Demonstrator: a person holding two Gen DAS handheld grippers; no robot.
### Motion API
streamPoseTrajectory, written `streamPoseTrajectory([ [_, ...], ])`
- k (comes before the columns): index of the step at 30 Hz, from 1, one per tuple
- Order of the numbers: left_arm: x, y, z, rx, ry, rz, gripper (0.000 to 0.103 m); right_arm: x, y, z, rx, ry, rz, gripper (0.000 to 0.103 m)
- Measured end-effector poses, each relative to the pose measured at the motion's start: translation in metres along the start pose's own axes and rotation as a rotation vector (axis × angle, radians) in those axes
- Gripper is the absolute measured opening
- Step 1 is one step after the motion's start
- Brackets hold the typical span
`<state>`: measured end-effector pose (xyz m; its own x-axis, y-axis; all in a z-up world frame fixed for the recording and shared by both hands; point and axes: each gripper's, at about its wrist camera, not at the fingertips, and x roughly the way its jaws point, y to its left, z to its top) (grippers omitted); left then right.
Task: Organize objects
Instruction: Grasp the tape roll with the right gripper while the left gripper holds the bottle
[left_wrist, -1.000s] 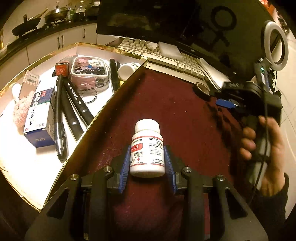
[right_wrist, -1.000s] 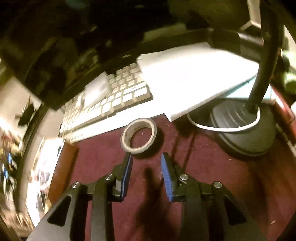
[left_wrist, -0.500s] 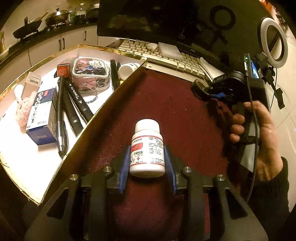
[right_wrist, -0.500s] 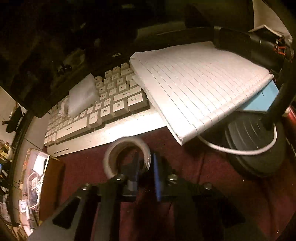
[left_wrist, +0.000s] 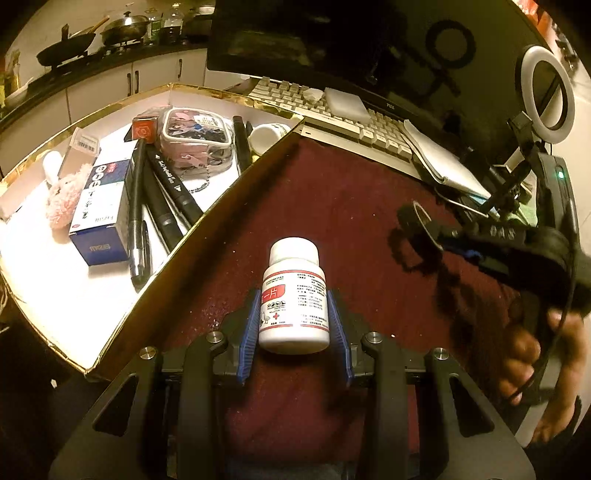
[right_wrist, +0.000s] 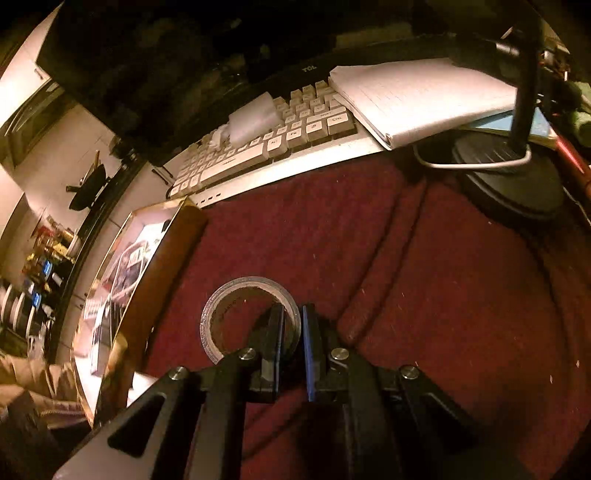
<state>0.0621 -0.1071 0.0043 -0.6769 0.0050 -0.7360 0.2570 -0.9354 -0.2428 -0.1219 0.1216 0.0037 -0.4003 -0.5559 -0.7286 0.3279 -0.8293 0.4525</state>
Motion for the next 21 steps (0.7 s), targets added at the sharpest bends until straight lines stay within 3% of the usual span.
streamPoseTrajectory([
  [11,-0.001,0.004,0.0,-0.044,-0.018,-0.027,0.035,0.003,0.007,-0.011,-0.05,0.014,0.031,0.008],
  [21,-0.014,-0.007,0.013,-0.051,-0.089,-0.064,0.035,-0.009,0.022,-0.012,-0.107,-0.019,0.07,0.008],
])
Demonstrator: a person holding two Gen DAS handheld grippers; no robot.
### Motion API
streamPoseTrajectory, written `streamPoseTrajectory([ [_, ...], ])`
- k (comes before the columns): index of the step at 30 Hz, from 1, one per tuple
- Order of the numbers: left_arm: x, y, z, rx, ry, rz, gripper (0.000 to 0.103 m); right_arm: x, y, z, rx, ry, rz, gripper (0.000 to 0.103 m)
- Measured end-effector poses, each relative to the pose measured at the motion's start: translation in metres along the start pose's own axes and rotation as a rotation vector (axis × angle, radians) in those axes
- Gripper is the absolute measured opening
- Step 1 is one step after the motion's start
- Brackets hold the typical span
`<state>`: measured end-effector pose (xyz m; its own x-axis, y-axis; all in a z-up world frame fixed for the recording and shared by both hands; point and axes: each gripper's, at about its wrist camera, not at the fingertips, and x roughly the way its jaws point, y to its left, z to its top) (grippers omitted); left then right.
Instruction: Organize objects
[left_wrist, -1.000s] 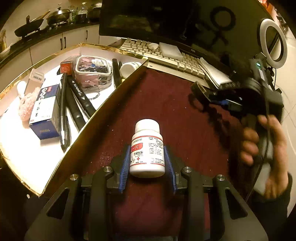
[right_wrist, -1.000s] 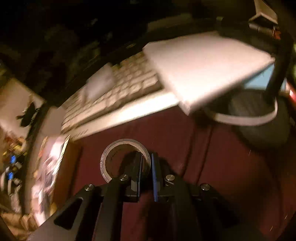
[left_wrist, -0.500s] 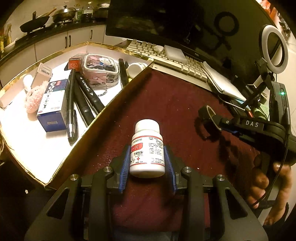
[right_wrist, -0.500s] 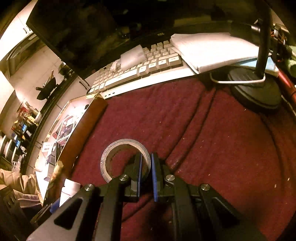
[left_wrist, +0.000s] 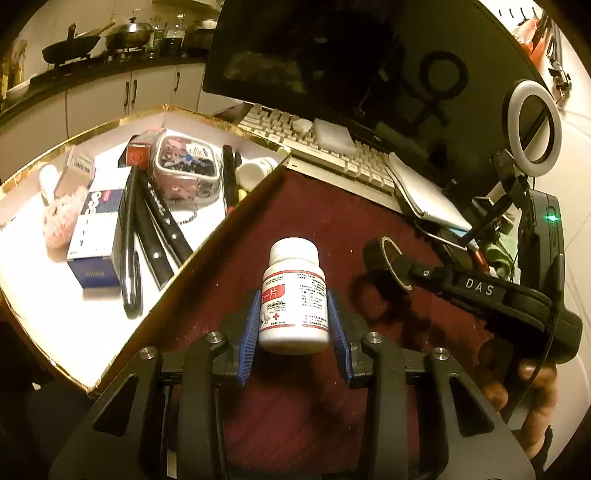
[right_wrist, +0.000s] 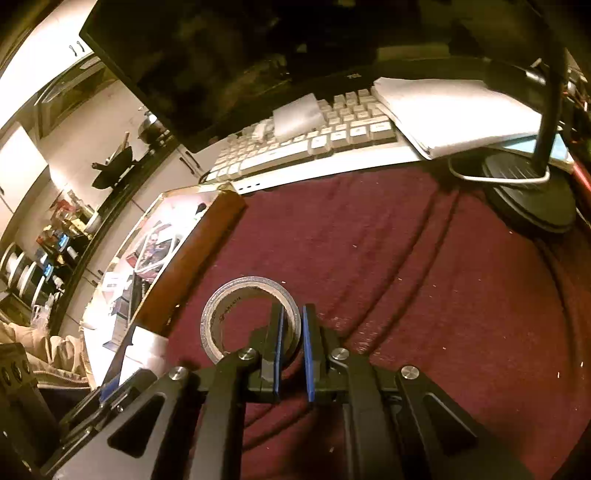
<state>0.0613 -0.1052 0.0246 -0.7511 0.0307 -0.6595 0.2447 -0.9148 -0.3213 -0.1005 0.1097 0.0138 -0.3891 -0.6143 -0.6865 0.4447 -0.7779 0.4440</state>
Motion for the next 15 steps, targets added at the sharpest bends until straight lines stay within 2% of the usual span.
streamPoseTrajectory([
  [4,-0.005,0.012,0.012,-0.049,-0.004,-0.01,0.035,-0.002,0.009,0.001,-0.01,-0.009,0.027,0.008],
  [8,-0.027,0.03,0.03,-0.099,-0.072,-0.003,0.035,-0.003,0.029,0.011,-0.053,-0.026,0.049,0.008],
  [15,-0.061,0.08,0.054,-0.16,-0.184,0.108,0.035,0.013,0.083,0.024,-0.15,-0.03,0.099,0.008],
])
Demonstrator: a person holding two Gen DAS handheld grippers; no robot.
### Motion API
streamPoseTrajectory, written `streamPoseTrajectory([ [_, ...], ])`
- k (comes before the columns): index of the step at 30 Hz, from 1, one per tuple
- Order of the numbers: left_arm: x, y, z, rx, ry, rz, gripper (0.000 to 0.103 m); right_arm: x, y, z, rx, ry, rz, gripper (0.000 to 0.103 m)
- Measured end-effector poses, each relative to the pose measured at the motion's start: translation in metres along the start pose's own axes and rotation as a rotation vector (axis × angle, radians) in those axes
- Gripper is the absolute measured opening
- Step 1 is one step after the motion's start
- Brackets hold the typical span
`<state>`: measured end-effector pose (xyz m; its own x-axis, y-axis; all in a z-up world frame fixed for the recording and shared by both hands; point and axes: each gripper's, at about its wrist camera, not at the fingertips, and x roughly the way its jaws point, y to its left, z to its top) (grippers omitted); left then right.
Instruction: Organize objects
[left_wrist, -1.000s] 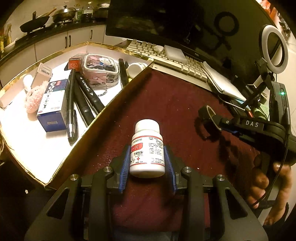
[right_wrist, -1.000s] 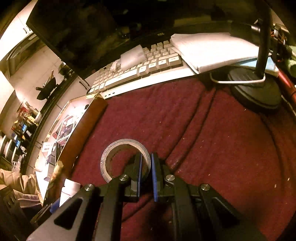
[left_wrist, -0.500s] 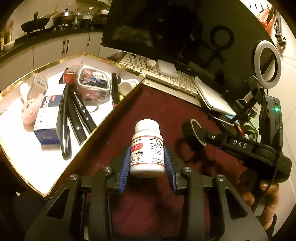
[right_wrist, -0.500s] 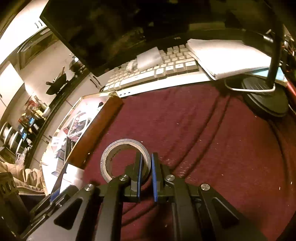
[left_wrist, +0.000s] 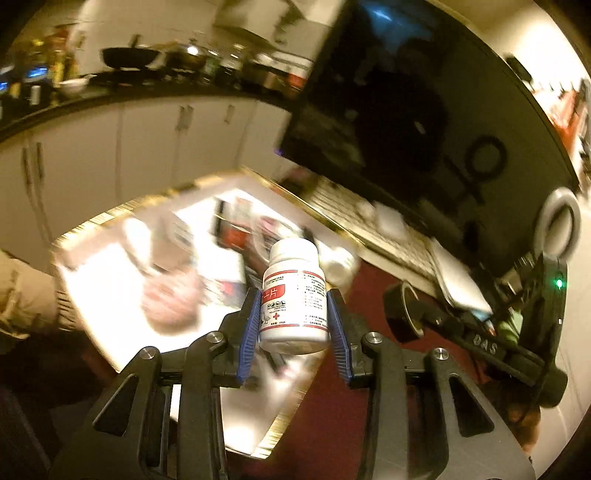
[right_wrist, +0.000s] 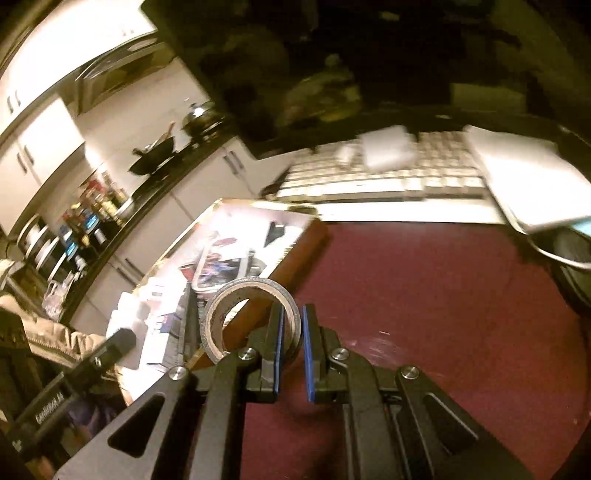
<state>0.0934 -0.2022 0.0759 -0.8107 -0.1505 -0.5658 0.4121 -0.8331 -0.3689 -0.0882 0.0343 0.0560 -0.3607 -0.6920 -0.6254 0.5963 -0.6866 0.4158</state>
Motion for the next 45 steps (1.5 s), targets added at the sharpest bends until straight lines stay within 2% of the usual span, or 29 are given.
streamPoseTrajectory([
  [6,0.002,0.058,0.022,-0.075,-0.023,0.174,0.035,0.039,0.044,0.008,-0.082,0.045,0.034,0.008],
  [11,0.015,0.094,0.028,-0.141,0.029,0.277,0.035,0.067,0.069,0.01,-0.146,0.058,-0.006,0.008],
  [15,0.03,0.1,0.022,-0.145,0.089,0.309,0.035,0.083,0.073,0.008,-0.158,0.075,-0.03,0.008],
  [22,0.041,0.098,0.015,-0.121,0.126,0.377,0.035,0.094,0.091,-0.001,-0.271,0.076,-0.145,0.008],
  [30,0.045,0.095,0.016,-0.099,0.152,0.361,0.035,0.101,0.096,-0.004,-0.299,0.102,-0.152,0.008],
  [34,0.043,0.093,0.015,-0.076,0.15,0.348,0.036,0.097,0.094,-0.005,-0.271,0.109,-0.12,0.008],
  [39,0.036,0.084,0.01,-0.056,0.127,0.353,0.043,0.095,0.092,-0.01,-0.252,0.133,-0.087,0.009],
  [41,0.029,0.075,0.009,-0.035,0.095,0.379,0.055,0.091,0.091,-0.011,-0.232,0.136,-0.054,0.009],
  [43,0.021,0.063,0.007,0.017,0.042,0.429,0.056,0.087,0.089,-0.014,-0.212,0.142,-0.013,0.01],
  [45,0.017,0.048,0.003,0.081,0.0,0.491,0.057,0.079,0.088,-0.017,-0.197,0.132,0.02,0.015],
])
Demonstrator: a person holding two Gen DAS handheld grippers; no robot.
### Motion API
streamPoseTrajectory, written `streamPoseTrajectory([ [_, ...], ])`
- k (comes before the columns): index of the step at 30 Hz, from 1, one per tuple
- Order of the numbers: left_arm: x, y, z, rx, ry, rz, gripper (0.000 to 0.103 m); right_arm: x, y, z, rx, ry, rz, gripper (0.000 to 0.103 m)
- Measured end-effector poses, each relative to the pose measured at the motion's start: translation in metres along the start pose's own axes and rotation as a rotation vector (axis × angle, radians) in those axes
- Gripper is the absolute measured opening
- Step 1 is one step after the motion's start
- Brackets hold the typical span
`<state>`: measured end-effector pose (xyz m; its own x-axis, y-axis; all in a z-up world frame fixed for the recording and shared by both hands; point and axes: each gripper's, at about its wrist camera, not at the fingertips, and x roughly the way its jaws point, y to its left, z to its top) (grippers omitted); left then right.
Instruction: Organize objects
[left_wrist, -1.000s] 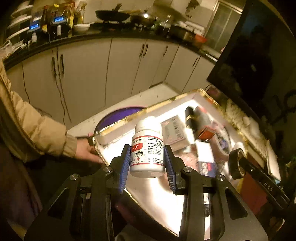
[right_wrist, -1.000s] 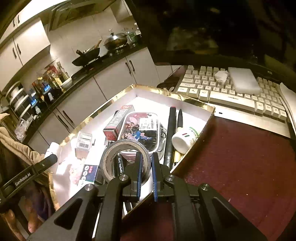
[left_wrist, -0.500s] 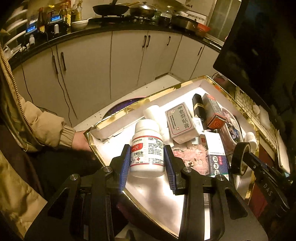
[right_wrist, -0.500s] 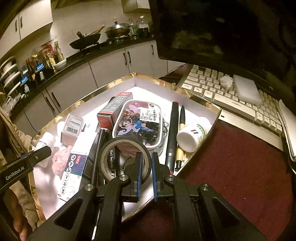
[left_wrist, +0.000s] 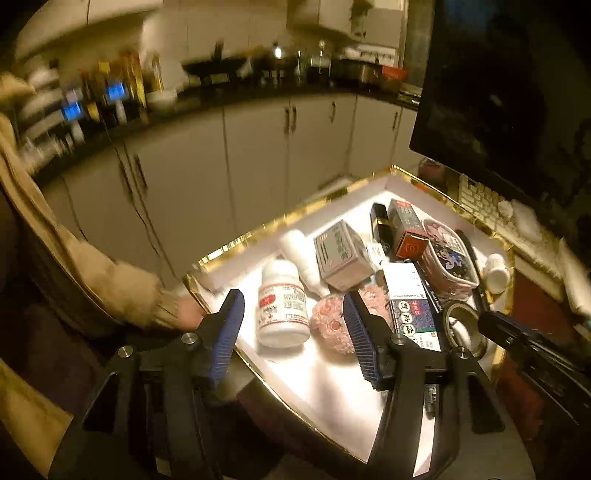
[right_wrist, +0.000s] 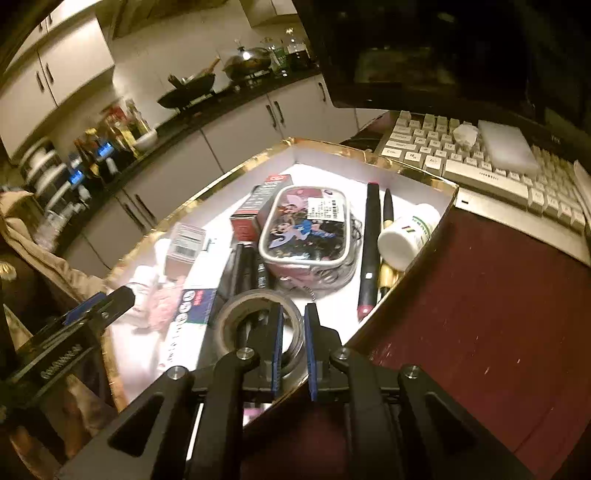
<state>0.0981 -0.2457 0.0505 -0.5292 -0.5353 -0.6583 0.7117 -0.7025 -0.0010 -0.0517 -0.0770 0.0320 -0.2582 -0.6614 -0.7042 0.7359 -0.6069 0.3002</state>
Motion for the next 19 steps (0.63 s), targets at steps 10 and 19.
streamPoseTrajectory([
  [10,-0.016,-0.048,-0.018,0.129,0.053,0.099,0.069,-0.057,-0.003,-0.032,-0.035,-0.096,0.047,0.062],
  [19,-0.038,-0.066,-0.023,0.174,0.02,0.065,0.071,-0.068,-0.015,-0.04,0.01,-0.072,0.059,0.062],
])
